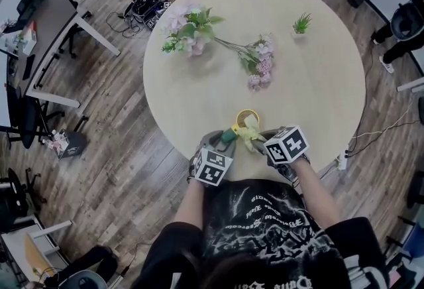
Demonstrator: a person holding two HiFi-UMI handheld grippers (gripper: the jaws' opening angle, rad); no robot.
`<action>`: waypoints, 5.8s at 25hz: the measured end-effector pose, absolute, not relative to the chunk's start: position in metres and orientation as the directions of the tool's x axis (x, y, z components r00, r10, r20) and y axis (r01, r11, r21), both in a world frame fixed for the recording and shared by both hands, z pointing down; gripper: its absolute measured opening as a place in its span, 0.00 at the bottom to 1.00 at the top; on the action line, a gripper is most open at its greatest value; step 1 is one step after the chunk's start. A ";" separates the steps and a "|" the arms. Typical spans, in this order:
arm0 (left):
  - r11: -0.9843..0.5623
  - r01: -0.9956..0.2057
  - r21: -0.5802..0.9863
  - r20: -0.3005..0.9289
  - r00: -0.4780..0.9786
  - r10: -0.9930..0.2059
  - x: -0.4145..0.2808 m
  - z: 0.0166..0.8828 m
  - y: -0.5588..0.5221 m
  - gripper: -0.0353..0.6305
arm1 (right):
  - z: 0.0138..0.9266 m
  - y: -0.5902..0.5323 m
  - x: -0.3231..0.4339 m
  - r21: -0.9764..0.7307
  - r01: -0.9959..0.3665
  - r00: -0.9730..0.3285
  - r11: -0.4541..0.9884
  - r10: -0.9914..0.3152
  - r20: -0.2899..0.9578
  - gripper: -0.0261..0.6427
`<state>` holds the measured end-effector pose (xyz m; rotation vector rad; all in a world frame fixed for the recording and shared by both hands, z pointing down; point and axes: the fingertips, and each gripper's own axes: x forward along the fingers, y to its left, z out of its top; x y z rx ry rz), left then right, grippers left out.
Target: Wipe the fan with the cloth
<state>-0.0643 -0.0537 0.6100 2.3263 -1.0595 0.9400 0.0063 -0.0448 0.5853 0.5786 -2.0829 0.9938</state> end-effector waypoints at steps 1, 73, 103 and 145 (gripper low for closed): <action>-0.624 -0.776 0.088 0.723 0.481 -0.496 -0.064 0.610 -0.054 0.35 | 0.583 -0.049 0.010 -0.457 -0.667 -0.621 0.588 -0.101 0.778 0.12; -0.713 -0.699 0.046 0.719 0.519 -0.462 -0.064 0.611 -0.049 0.33 | 0.577 -0.046 -0.094 -0.508 -0.416 -0.579 0.754 0.210 0.788 0.11; -0.722 -0.687 0.081 0.736 0.530 -0.422 -0.066 0.610 -0.049 0.33 | 0.602 -0.039 -0.042 -0.451 -0.657 -0.607 0.604 -0.069 0.792 0.11; -0.783 -0.619 0.061 0.792 0.507 -0.339 -0.064 0.612 -0.051 0.32 | 0.593 -0.108 0.043 -0.737 -0.633 -0.398 -0.239 -0.715 0.574 0.11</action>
